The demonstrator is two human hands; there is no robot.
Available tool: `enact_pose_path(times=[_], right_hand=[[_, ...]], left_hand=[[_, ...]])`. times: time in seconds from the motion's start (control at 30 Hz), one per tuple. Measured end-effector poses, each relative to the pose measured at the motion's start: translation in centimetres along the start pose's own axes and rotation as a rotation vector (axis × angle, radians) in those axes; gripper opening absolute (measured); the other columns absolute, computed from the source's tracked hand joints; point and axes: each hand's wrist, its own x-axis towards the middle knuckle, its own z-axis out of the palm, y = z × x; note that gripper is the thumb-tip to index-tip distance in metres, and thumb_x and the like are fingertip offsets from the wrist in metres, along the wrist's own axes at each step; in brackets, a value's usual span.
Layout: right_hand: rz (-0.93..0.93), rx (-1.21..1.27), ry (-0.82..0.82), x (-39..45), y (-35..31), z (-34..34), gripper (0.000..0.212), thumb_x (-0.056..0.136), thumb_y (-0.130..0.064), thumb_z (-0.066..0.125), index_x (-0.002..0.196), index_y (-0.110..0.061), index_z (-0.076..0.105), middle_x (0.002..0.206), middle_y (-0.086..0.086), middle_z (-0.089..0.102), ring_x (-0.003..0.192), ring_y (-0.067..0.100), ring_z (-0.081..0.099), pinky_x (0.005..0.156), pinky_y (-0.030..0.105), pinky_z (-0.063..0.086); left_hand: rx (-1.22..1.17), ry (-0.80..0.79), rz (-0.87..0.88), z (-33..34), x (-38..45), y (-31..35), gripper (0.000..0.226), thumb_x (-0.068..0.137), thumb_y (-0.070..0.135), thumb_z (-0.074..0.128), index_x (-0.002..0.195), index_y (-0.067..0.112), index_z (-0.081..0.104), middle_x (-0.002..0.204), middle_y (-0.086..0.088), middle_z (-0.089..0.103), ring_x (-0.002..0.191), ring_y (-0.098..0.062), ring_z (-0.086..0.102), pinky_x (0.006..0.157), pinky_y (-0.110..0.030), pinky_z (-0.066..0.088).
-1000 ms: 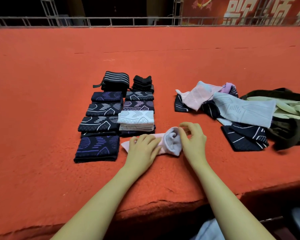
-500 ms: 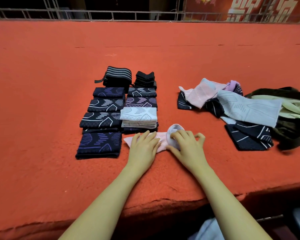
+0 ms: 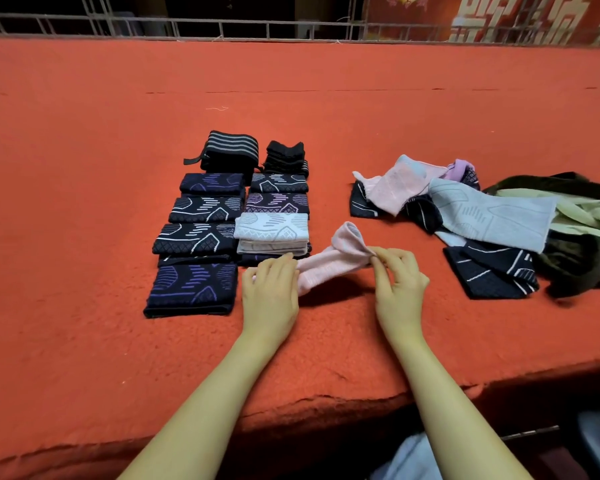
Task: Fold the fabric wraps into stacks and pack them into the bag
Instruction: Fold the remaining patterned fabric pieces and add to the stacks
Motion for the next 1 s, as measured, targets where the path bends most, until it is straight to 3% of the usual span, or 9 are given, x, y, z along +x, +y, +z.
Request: enact_pose_path(times=[0.1, 0.3, 0.43, 0.5, 0.57, 0.63, 0.77, 0.9, 1.0], right_hand=[[0.005, 0.065, -0.007, 0.2, -0.2, 0.0, 0.022, 0.087, -0.023, 0.053, 0.103, -0.028, 0.067, 0.094, -0.004, 0.058, 0.092, 0.017, 0.060, 0.083, 0.057, 0.045], [0.099, 0.099, -0.058, 0.6, -0.4, -1.3, 0.026, 0.087, -0.022, 0.051, 0.092, -0.046, 0.060, 0.096, -0.018, 0.062, 0.098, 0.009, 0.053, 0.095, 0.055, 0.037], [0.151, 0.114, -0.033, 0.9, -0.4, -2.1, 0.022, 0.089, -0.020, 0.047, 0.092, -0.037, 0.061, 0.087, -0.019, 0.061, 0.091, 0.015, 0.054, 0.096, 0.054, 0.037], [0.164, 0.079, -0.065, 0.8, 0.2, -2.4, 0.017, 0.089, -0.027, 0.044, 0.090, -0.036, 0.058, 0.085, -0.006, 0.063, 0.093, 0.022, 0.052, 0.102, 0.033, 0.030], [0.175, 0.031, -0.130, 0.7, 0.8, -2.9, 0.021, 0.085, -0.042, 0.038, 0.088, -0.035, 0.058, 0.084, 0.001, 0.057, 0.098, 0.016, 0.044, 0.091, 0.014, 0.022], [0.114, -0.037, -0.184, 0.8, 1.3, -3.3, 0.033, 0.079, -0.046, 0.032, 0.081, -0.028, 0.059, 0.074, -0.007, 0.046, 0.090, -0.003, 0.037, 0.084, 0.025, 0.022], [0.063, -0.286, -0.088, 0.4, 0.9, -2.7, 0.044, 0.082, -0.051, 0.036, 0.068, -0.014, 0.056, 0.066, -0.005, 0.048, 0.076, 0.013, 0.040, 0.076, 0.031, 0.017], [0.093, -0.348, 0.009, 0.1, 0.1, -1.3, 0.034, 0.083, -0.048, 0.043, 0.084, -0.019, 0.062, 0.086, -0.006, 0.058, 0.087, 0.020, 0.048, 0.078, 0.028, 0.014], [-0.011, -0.202, -0.005, 0.6, -0.5, -1.1, 0.024, 0.084, -0.039, 0.048, 0.088, -0.023, 0.066, 0.091, -0.012, 0.055, 0.090, 0.017, 0.047, 0.077, 0.026, 0.015]], left_hand=[[-0.071, -0.112, 0.119, -0.3, 0.3, 2.0, 0.043, 0.088, 0.034, 0.043, 0.116, 0.009, 0.063, 0.116, -0.003, 0.066, 0.101, -0.022, 0.059, 0.083, -0.037, 0.034], [-0.044, -0.443, 0.180, 1.2, -0.1, 2.7, 0.050, 0.091, 0.041, 0.034, 0.120, 0.016, 0.066, 0.119, -0.004, 0.067, 0.104, -0.025, 0.065, 0.088, -0.035, 0.038], [0.017, -0.663, 0.143, 1.2, -0.3, 2.9, 0.081, 0.081, 0.056, -0.010, 0.151, 0.028, 0.019, 0.157, -0.001, 0.024, 0.143, -0.022, 0.021, 0.114, -0.037, 0.013], [0.034, -0.678, 0.150, 1.0, -0.3, 2.9, 0.084, 0.077, 0.055, -0.017, 0.152, 0.029, 0.012, 0.159, 0.000, 0.016, 0.145, -0.021, 0.013, 0.115, -0.037, 0.006], [0.060, -0.693, 0.179, 0.9, -0.2, 2.9, 0.087, 0.075, 0.049, -0.021, 0.152, 0.028, 0.012, 0.159, 0.000, 0.014, 0.146, -0.021, 0.010, 0.116, -0.038, 0.005], [0.059, -0.706, 0.171, 0.6, -0.2, 3.0, 0.090, 0.072, 0.047, -0.022, 0.152, 0.028, 0.015, 0.159, 0.001, 0.014, 0.146, -0.019, 0.009, 0.116, -0.038, 0.002], [0.008, -0.660, 0.111, 0.5, -0.2, 3.2, 0.085, 0.079, 0.053, -0.010, 0.143, 0.027, 0.040, 0.152, 0.004, 0.035, 0.142, -0.020, 0.025, 0.111, -0.041, 0.006], [0.007, -0.358, 0.138, 1.3, 0.4, 3.5, 0.045, 0.090, 0.039, 0.031, 0.085, 0.019, 0.071, 0.088, 0.001, 0.071, 0.092, -0.027, 0.064, 0.083, -0.041, 0.030], [-0.062, -0.307, 0.098, 1.4, 1.8, 4.2, 0.045, 0.090, 0.039, 0.032, 0.105, 0.018, 0.067, 0.102, 0.000, 0.069, 0.098, -0.023, 0.061, 0.082, -0.038, 0.030]])
